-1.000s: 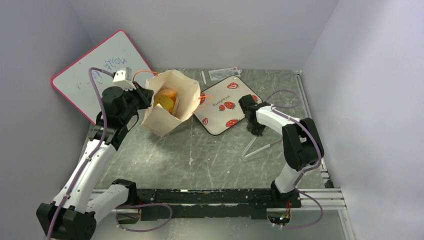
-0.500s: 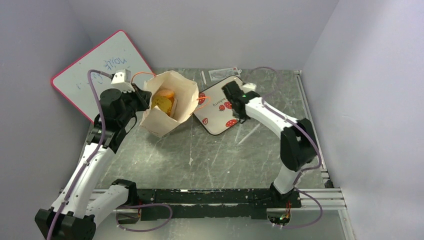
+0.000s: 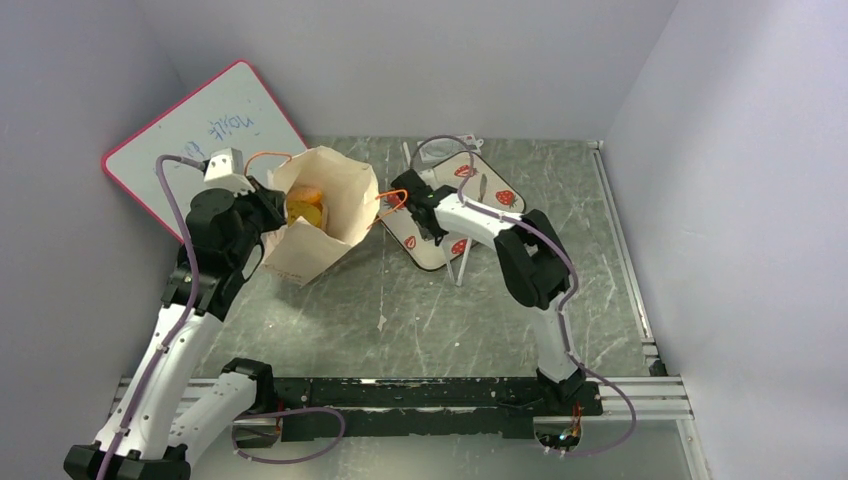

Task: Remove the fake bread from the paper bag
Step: Place the clamp in the container, then pick up the clamp from the container.

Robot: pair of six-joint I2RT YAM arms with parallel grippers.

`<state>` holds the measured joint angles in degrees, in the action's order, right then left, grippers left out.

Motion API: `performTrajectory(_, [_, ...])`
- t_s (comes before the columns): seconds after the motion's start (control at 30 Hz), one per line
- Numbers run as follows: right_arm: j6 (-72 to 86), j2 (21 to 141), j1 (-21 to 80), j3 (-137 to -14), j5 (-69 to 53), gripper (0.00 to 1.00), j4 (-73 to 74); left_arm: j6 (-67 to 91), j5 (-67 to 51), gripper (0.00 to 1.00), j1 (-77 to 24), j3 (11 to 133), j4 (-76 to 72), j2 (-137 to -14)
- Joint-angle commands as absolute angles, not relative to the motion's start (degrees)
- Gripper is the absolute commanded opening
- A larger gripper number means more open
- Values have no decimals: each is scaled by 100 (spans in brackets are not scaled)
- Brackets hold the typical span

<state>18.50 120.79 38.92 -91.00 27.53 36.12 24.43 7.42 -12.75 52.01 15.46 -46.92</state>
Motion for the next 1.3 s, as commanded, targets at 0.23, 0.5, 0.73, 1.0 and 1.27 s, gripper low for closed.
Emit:
performTrajectory(0.23, [1022, 12498, 3979, -9640, 2526, 8, 3235, 2443, 854, 7, -1213, 5381, 1394, -4517])
performTrajectory(0.5, [1033, 12319, 3984, -9520, 2688, 47, 3206, 2469, 757, 7, -1213, 5302, 1262, -4572])
performTrajectory(0.73, [1274, 11627, 4029, -9146, 3100, 59, 3076, 2436, 829, 7, -1213, 5300, 1168, -4583])
performTrajectory(1.0, [2131, 10406, 4105, -8493, 3384, 84, 2352, 2387, 914, 7, -1213, 5308, 1128, -4408])
performTrajectory(1.27, [2772, 10600, 3975, -8659, 3856, 87, 2757, 2395, 900, 7, -1213, 5122, 1034, -4237])
